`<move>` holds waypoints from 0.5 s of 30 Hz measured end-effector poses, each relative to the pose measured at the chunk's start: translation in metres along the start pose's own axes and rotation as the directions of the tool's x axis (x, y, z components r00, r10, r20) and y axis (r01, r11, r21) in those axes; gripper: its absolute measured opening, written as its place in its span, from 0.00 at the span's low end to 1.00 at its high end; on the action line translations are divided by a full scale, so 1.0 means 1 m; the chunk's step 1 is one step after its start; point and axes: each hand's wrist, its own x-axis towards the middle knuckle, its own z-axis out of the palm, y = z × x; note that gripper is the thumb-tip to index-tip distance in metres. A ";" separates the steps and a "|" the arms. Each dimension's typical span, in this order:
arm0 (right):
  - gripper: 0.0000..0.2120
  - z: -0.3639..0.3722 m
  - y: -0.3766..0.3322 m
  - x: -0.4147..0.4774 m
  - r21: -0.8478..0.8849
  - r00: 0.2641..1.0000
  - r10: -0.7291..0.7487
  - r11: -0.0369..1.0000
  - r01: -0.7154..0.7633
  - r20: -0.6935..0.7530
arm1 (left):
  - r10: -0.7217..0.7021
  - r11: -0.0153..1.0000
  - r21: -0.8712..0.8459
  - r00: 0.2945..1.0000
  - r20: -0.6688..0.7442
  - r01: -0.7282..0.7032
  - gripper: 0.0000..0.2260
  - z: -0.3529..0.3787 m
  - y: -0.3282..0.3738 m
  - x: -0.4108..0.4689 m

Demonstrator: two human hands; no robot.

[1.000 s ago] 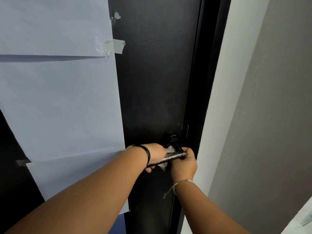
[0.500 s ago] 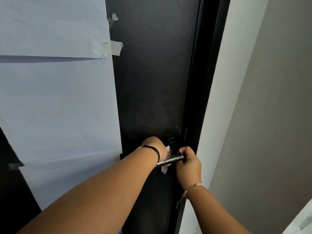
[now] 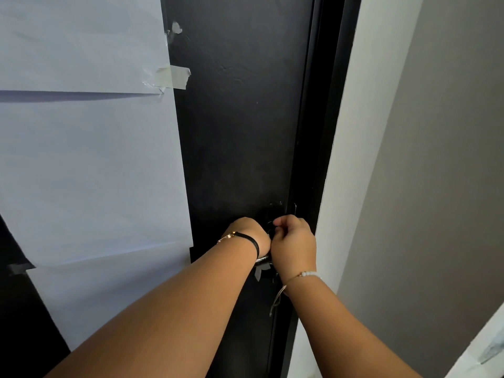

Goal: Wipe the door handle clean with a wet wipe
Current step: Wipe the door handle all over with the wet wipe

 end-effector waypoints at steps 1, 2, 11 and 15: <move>0.08 0.000 0.001 -0.001 -0.004 1.000 0.004 1.000 -0.004 -0.004 | -0.019 1.000 -0.002 1.000 0.010 0.019 0.15 0.001 0.000 0.001; 0.08 -0.001 0.002 -0.001 0.000 1.000 0.010 1.000 -0.010 -0.006 | -0.030 1.000 0.003 0.999 0.013 0.030 0.17 0.002 0.000 0.001; 0.07 -0.004 0.002 -0.002 0.027 0.999 0.018 0.999 -0.020 0.050 | 0.043 0.990 0.140 0.993 -0.107 -0.028 0.07 -0.006 -0.006 -0.007; 0.07 -0.004 0.003 -0.004 0.060 0.998 0.034 0.998 -0.037 0.046 | 0.338 0.895 0.367 0.923 -0.183 -0.255 0.06 -0.014 -0.009 -0.020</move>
